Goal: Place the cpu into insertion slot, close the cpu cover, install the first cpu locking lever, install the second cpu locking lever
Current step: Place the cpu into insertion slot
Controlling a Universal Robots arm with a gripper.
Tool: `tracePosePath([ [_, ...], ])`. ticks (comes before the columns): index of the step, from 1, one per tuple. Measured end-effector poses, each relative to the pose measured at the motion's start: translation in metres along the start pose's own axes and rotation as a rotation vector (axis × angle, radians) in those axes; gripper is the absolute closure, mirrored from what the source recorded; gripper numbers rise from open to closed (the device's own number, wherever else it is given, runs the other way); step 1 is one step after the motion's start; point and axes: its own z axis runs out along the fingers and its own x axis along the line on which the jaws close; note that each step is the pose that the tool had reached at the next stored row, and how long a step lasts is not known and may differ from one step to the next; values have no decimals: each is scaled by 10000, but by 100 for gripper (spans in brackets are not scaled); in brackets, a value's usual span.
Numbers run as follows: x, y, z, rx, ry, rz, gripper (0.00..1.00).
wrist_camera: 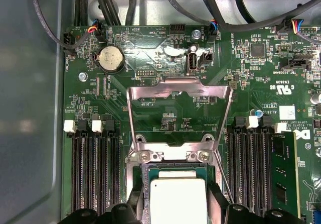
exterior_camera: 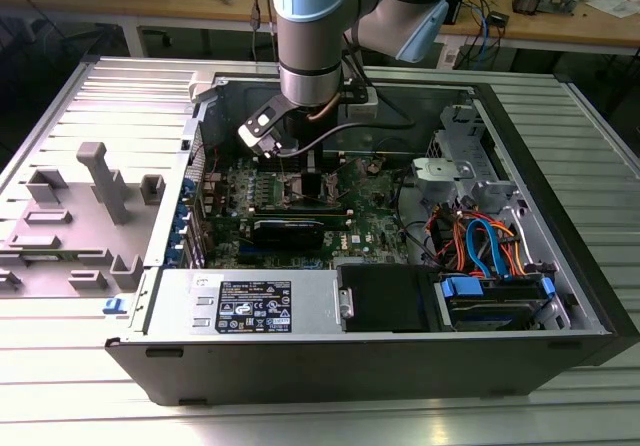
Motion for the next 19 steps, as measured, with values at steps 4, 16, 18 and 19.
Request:
tracePosePath([
  [4, 0, 0, 0, 1, -1, 0, 38],
  [16, 16, 7, 6, 1, -1, 1, 38],
  [18, 16, 8, 6, 0, 0, 2, 38],
  [19, 16, 8, 6, 1, -1, 1, 38],
])
